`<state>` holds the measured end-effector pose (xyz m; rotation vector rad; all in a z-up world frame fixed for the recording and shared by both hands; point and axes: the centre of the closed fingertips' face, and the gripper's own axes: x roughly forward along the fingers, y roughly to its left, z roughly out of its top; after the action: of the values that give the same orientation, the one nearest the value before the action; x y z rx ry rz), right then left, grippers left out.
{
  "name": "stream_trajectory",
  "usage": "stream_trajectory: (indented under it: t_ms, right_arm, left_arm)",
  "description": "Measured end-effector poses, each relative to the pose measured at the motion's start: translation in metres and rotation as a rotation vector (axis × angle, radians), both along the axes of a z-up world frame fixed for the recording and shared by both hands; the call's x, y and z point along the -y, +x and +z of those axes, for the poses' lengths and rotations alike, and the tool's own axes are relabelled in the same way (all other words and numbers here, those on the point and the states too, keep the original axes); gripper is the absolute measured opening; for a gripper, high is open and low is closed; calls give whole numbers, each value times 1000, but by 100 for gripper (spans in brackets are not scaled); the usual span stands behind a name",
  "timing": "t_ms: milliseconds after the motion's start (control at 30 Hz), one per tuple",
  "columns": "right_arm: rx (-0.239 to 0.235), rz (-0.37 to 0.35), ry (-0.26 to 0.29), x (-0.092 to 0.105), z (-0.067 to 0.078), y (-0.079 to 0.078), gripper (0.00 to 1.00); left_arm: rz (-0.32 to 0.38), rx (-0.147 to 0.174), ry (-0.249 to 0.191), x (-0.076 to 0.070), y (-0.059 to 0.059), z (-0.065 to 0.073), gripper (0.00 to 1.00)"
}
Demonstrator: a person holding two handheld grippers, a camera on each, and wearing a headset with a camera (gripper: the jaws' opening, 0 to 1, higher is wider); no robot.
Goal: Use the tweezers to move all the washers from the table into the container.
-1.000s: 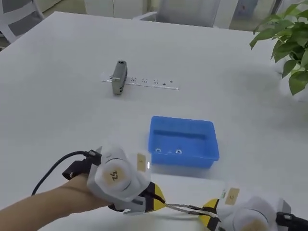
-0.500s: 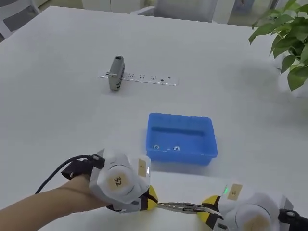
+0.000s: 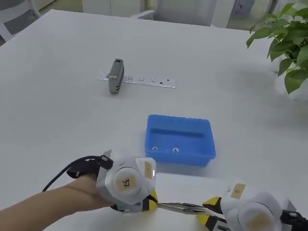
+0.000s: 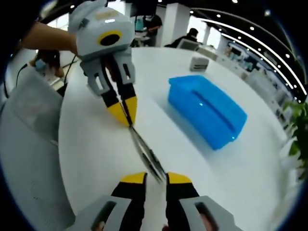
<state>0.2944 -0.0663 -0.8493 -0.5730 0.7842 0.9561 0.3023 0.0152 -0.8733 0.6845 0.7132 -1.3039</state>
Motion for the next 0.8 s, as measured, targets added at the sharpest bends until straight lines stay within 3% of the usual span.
stream_trajectory:
  t_ms: [100, 133, 167, 200, 233, 300, 367, 433, 500, 567, 733, 800]
  right_arm:
    - [15, -49, 39, 1, 15, -2, 15]
    - [13, -67, 55, 1, 19, -3, 16]
    - [11, -98, 79, 1, 24, -4, 17]
    - [7, -119, 99, 0, 27, -5, 19]
    - [4, -146, 125, 0, 32, -6, 20]
    - [7, -181, 154, 2, 39, -7, 23]
    - [7, -214, 178, 3, 44, -8, 26]
    - [1, -242, 207, 4, 48, -8, 29]
    - [-4, -265, 221, 6, 50, -8, 36]
    - [2, -290, 235, 10, 51, -6, 40]
    - [5, -363, 286, 19, 60, -3, 52]
    - [3, -387, 316, 20, 65, -1, 58]
  left_arm:
    - [50, -8, -6, -1, 4, 1, 4]
    - [49, -31, -14, 0, 2, 1, 14]
    - [121, -94, -23, -2, -1, 1, 22]
    - [114, -75, -39, 0, 3, 3, 28]
    - [138, -84, -24, -4, 2, 4, 27]
    - [160, -67, -21, -7, 4, 5, 28]
    - [213, -95, -25, -11, 1, 6, 32]
    - [257, -93, -34, -16, 0, 9, 37]
    - [329, -78, -77, -21, 3, 18, 36]
    - [411, -66, -163, -24, 5, 35, 35]
    - [592, -65, -328, -40, 1, 74, 50]
    - [639, -29, -357, -48, 3, 87, 54]
